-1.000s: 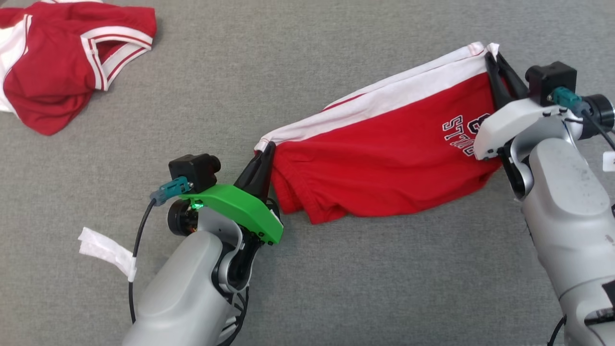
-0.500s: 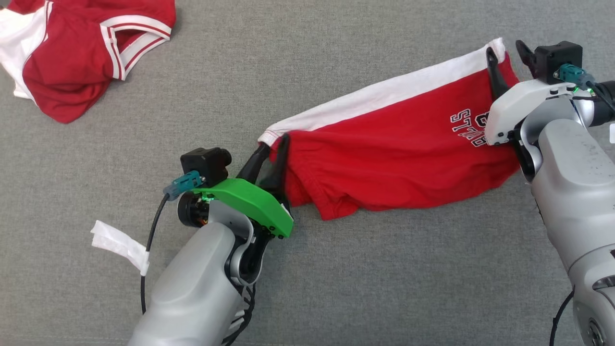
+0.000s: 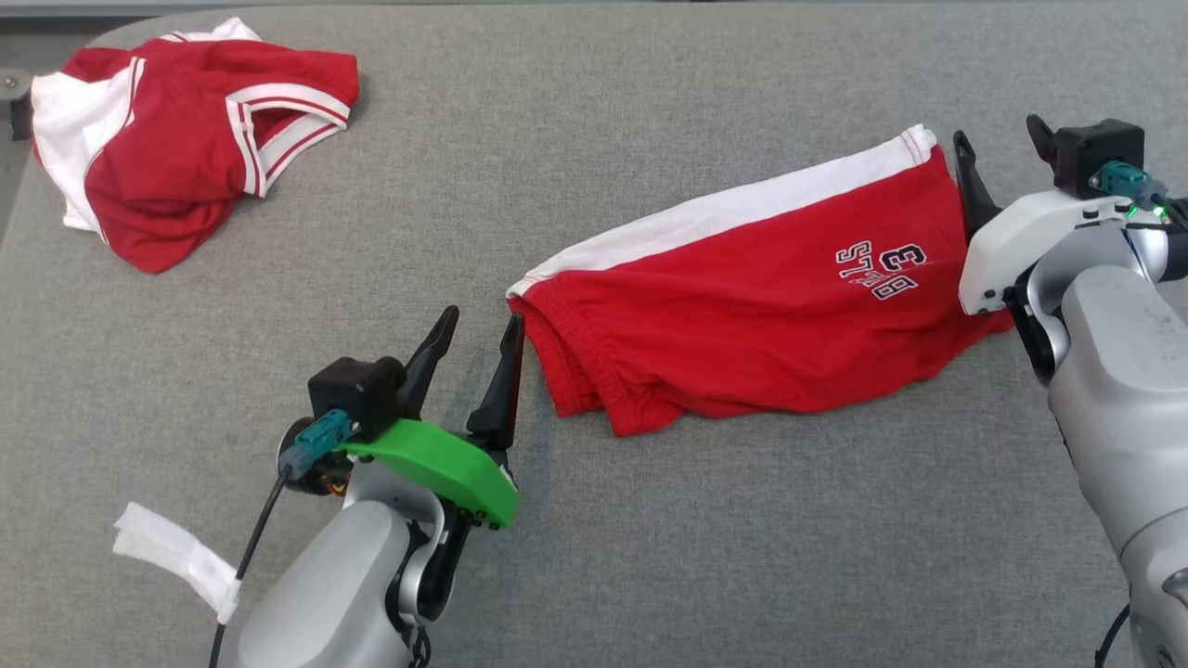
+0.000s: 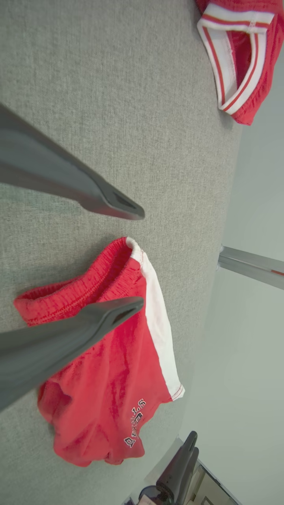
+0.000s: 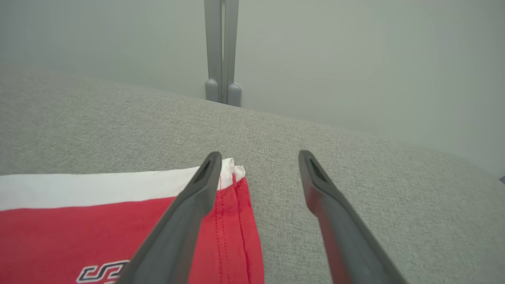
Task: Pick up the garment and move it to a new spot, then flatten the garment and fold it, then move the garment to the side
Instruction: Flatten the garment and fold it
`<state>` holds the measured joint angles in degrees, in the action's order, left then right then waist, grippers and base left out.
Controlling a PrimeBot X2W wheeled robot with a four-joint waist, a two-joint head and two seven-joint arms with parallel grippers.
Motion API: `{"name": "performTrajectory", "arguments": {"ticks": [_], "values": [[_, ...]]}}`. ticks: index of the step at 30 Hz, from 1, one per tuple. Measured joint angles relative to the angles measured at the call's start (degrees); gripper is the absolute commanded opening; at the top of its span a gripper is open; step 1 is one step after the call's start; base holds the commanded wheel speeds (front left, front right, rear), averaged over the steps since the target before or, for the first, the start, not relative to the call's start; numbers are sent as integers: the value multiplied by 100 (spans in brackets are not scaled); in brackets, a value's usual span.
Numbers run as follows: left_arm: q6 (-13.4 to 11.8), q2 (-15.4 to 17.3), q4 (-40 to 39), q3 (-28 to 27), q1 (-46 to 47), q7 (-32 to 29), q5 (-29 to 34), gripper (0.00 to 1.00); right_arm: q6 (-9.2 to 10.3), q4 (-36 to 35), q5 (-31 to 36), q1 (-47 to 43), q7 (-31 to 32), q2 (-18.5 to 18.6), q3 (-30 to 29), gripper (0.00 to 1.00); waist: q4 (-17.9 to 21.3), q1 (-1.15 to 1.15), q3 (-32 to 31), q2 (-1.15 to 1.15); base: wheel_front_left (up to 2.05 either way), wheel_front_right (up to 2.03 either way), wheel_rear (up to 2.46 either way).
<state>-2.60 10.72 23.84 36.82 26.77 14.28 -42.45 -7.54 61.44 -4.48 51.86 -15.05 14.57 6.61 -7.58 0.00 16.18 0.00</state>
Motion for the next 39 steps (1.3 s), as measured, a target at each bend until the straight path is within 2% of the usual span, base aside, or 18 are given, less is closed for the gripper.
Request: {"name": "performTrajectory", "arguments": {"ticks": [5,10,14,23,33,35,36,37,38,39], "values": [[-279,279,-638,-88,-388,46,264,100,0,336,-380,-189,78,10,231,100,21,0,-294,0,0,0,0],[-589,403,-1229,-298,-803,75,513,100,0,576,-838,-259,563,34,597,100,18,0,-576,0,0,0,0],[-783,431,-1680,-582,-1145,86,705,100,0,630,-1177,-262,1015,201,855,100,-56,0,-700,0,0,0,0],[-854,439,-2157,-990,-1512,86,943,100,0,653,-1783,-210,1793,628,1180,100,-372,0,-461,0,0,0,0],[-795,335,-2287,-1255,-1561,86,1122,100,1,563,-2397,-207,2452,778,1452,100,-711,0,-118,0,0,0,0],[-790,315,-2288,-1281,-1562,86,1137,100,8,503,-2483,-209,2503,782,1507,49,-729,0,-91,0,0,0,0],[-778,311,-2285,-1294,-1563,86,1148,100,8,467,-2541,-216,2516,788,1543,34,-726,0,-89,0,0,0,0],[-768,305,-2285,-1304,-1564,86,1161,100,8,423,-2614,-227,2546,784,1578,7,-715,0,-92,0,0,0,0],[-761,300,-2282,-1312,-1565,86,1174,100,8,389,-2664,-233,2563,781,1608,0,-702,0,-97,0,0,0,0],[-748,298,-2280,-1321,-1566,86,1183,100,7,348,-2721,-250,2568,773,1647,0,-683,0,-104,0,0,0,0]]}}
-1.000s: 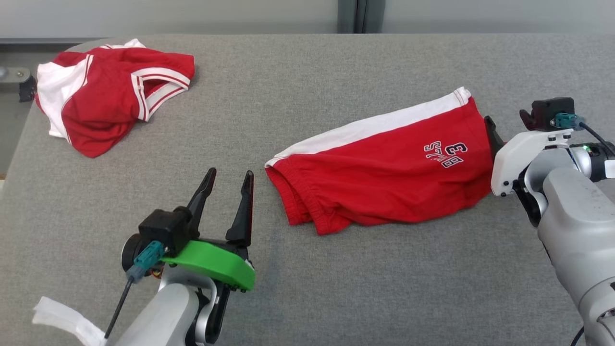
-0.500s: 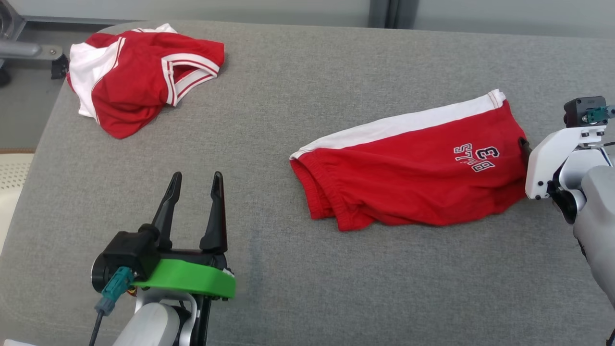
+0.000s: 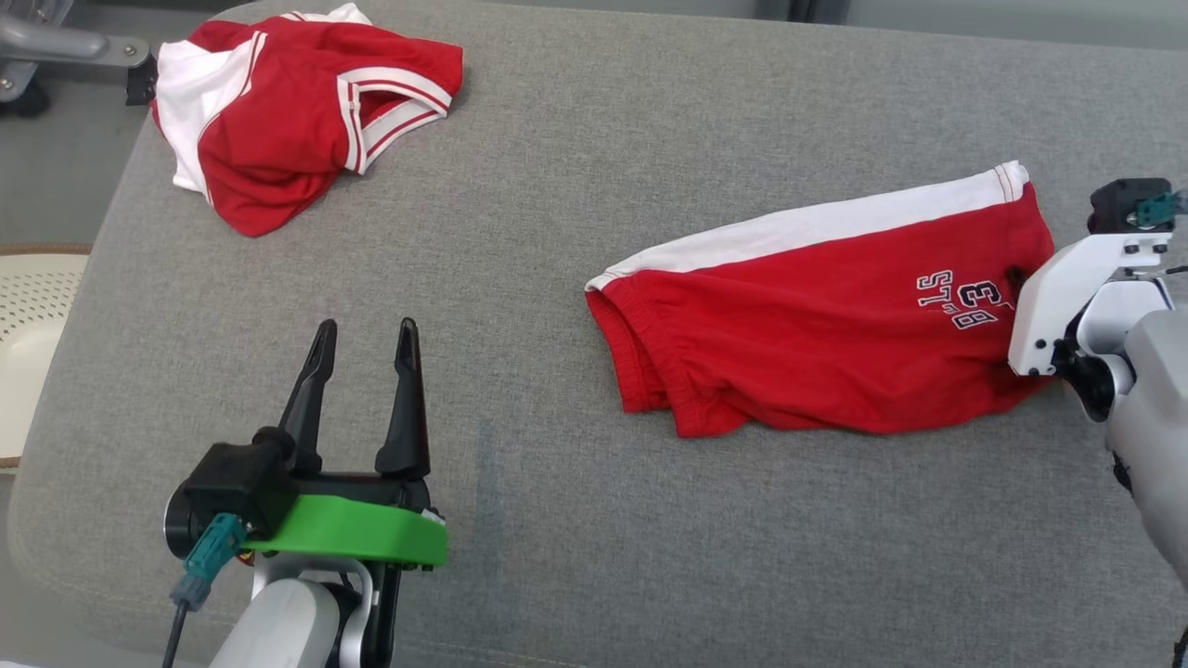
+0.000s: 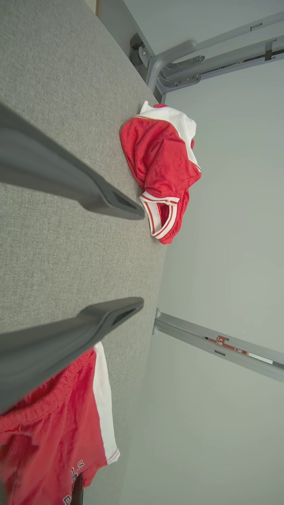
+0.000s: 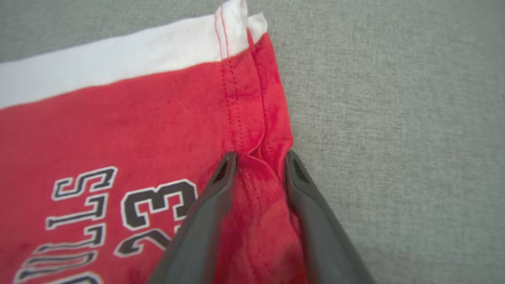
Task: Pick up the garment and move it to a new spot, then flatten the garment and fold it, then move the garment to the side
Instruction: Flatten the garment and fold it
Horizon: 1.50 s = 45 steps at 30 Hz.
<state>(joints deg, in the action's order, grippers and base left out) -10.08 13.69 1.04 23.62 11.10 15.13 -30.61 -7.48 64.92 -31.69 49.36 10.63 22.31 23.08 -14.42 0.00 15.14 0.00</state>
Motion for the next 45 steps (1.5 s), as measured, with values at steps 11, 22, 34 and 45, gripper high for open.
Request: {"name": "performTrajectory", "arguments": {"ticks": [11,22,34,45], "values": [[73,-23,102,-83,-12,1,99,100,-5,-472,-701,-578,-795,-129,85,0,398,0,-210,0,0,0,0],[159,-78,257,-141,-238,3,100,100,-7,-745,-1003,-1415,-1588,-325,49,0,1137,0,-522,0,0,0,0],[252,-141,416,-70,-257,2,143,100,-5,-738,-1071,-1506,-1737,-409,-13,0,1433,0,-802,0,0,0,0],[301,-210,535,-20,-425,2,141,100,-4,-1720,-1221,-1502,-1617,-727,282,0,1087,0,-1062,0,0,0,0]]}}
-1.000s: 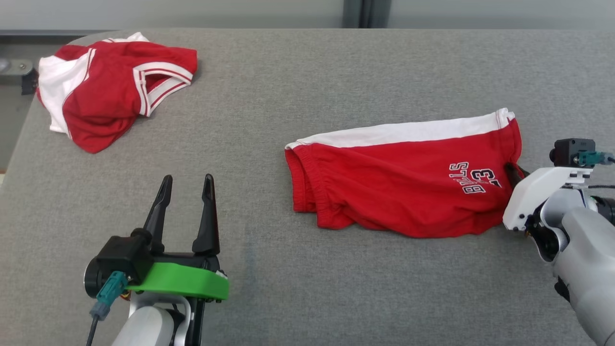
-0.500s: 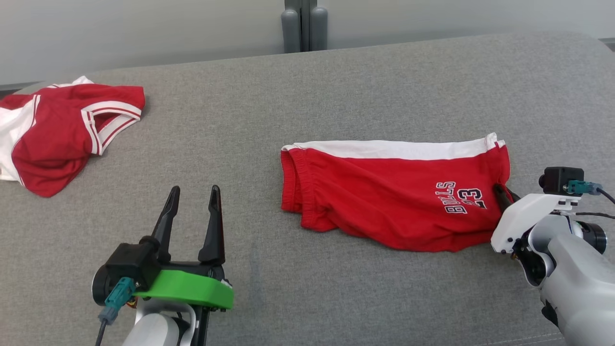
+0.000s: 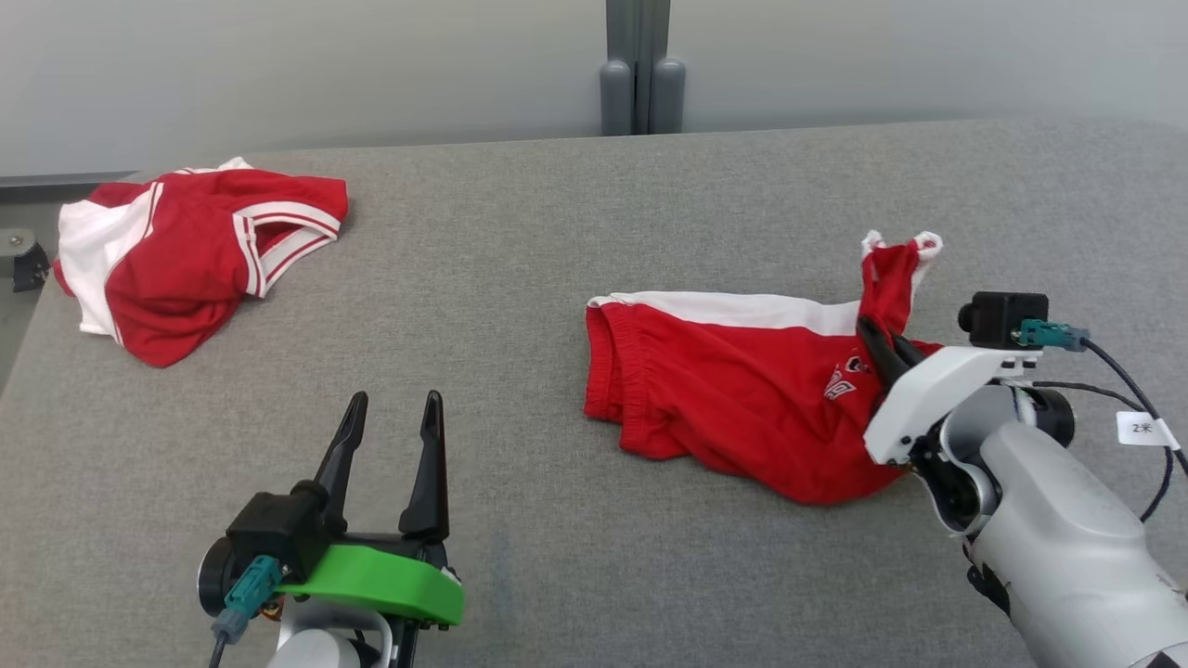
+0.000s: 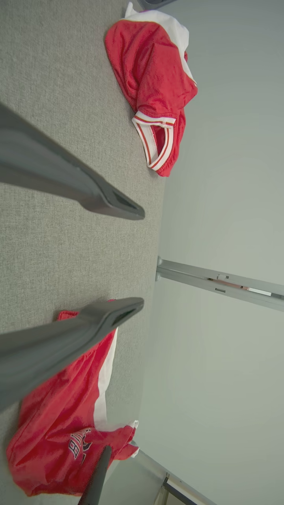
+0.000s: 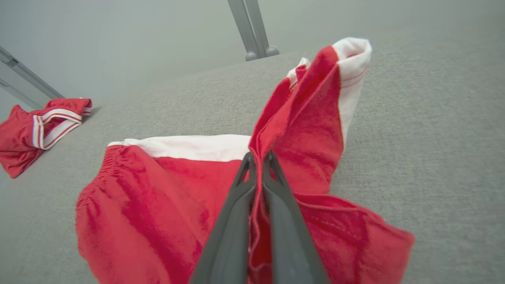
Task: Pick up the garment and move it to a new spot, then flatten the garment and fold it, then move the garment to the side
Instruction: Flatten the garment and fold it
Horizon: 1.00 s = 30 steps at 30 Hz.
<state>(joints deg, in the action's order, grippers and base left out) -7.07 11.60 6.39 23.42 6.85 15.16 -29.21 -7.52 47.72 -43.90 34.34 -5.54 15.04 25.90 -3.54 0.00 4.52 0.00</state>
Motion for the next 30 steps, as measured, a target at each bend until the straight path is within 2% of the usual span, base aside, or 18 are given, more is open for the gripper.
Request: {"name": "performTrajectory", "arguments": {"ticks": [6,11,22,23,24,25,30], "values": [[26,-35,18,51,-42,0,-2,100,0,-396,-40,10,147,-466,174,0,-249,0,-126,0,0,0,0],[52,-65,22,96,-42,0,-3,100,0,-416,-36,25,297,-864,359,0,-500,0,-168,0,0,0,0],[81,-149,87,129,-5,-1,-8,100,0,288,41,351,335,-1129,506,0,-896,0,-55,0,0,0,0],[82,-158,94,127,-4,0,-8,100,0,341,63,367,323,-1144,522,19,-908,0,-39,0,0,0,0],[82,-168,100,124,-1,-1,-8,100,0,382,66,380,308,-1156,548,67,-913,0,-26,0,0,0,0],[82,-172,103,116,0,0,-8,100,0,403,66,390,292,-1161,588,100,-910,0,-17,0,0,0,0],[88,-188,115,109,4,0,1,100,0,368,74,420,175,-1194,795,100,-815,0,-19,0,0,0,0]]}}
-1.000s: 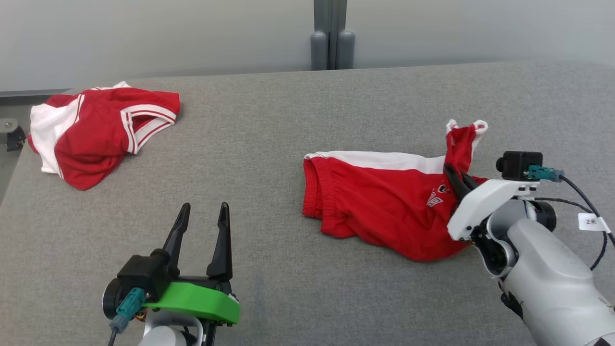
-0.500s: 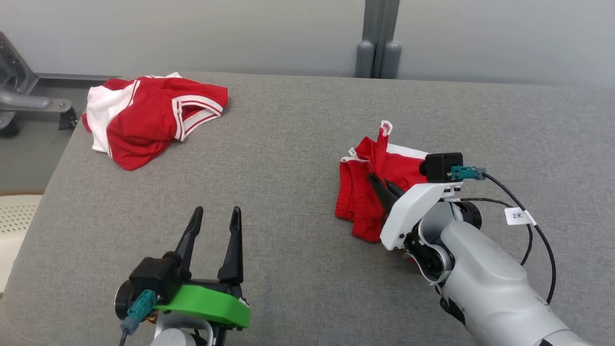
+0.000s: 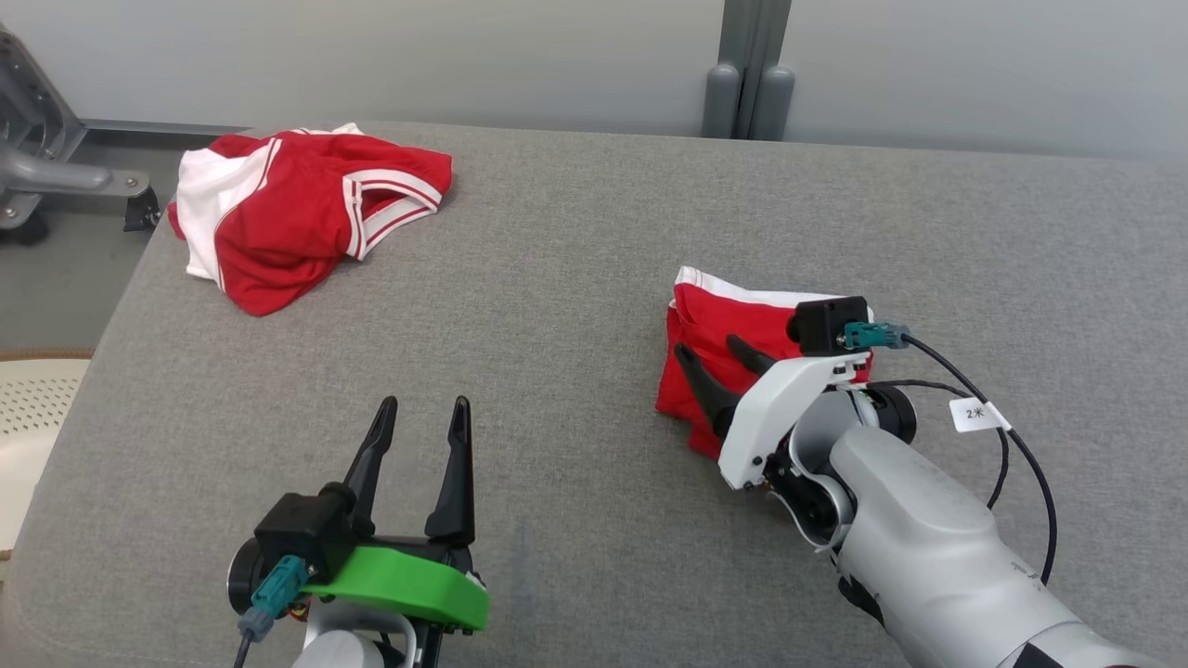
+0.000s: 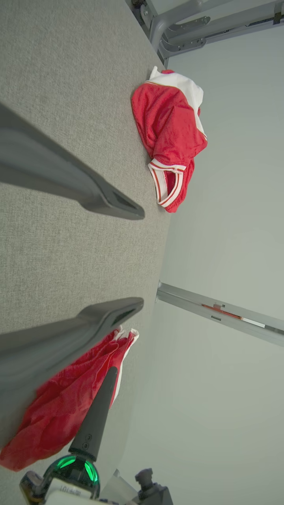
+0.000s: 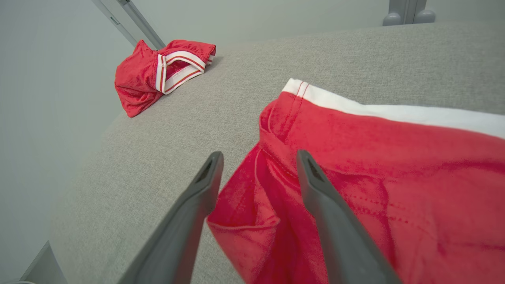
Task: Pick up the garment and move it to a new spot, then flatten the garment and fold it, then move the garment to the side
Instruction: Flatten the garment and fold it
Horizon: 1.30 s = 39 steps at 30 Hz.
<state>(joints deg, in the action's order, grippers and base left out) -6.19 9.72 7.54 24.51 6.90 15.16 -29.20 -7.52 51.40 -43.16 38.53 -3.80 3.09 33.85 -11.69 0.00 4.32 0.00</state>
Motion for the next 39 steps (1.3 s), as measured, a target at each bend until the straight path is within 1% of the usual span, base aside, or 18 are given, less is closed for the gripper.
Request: {"name": "performTrajectory", "arguments": {"ticks": [7,11,16,17,18,19,20,21,25,29,33,39], "values": [[13,-31,8,5,12,0,19,100,0,-469,-10,-82,-327,38,156,100,219,0,-71,0,0,0,0],[11,-38,-7,12,2,0,33,100,0,-737,13,-158,-584,287,-8,100,355,0,-138,0,0,0,0],[8,-43,-47,31,-15,0,36,100,0,-821,252,-329,-712,681,-333,100,471,0,-192,0,0,0,0],[7,-42,-64,34,-17,0,44,100,0,-805,319,-396,-712,753,-388,49,482,0,-187,0,0,0,0],[7,-40,-81,40,-17,0,52,100,0,-780,389,-460,-698,817,-432,45,485,0,-174,0,0,0,0],[7,-33,-94,40,-18,0,52,100,0,-770,411,-519,-653,847,-466,27,483,0,-153,-1,0,0,0],[7,-25,-103,37,-18,0,52,100,0,-753,421,-557,-628,866,-483,20,479,0,-134,0,0,0,0],[7,-18,-109,37,-17,-2,52,100,0,-716,475,-597,-588,883,-492,0,471,0,-109,0,0,0,0],[7,-4,-119,42,1,-3,52,100,0,-557,552,-743,-477,867,-492,0,403,0,-14,0,0,0,0],[7,0,-99,42,47,-5,53,100,0,-388,560,-776,-425,746,-428,0,291,0,60,0,0,0,0],[5,1,-92,47,82,-14,55,100,0,-296,598,-767,-412,639,-269,0,169,0,111,0,0,0,0],[4,14,-88,25,87,-14,56,100,0,-469,526,-632,-422,434,174,0,31,0,152,0,0,0,0]]}}
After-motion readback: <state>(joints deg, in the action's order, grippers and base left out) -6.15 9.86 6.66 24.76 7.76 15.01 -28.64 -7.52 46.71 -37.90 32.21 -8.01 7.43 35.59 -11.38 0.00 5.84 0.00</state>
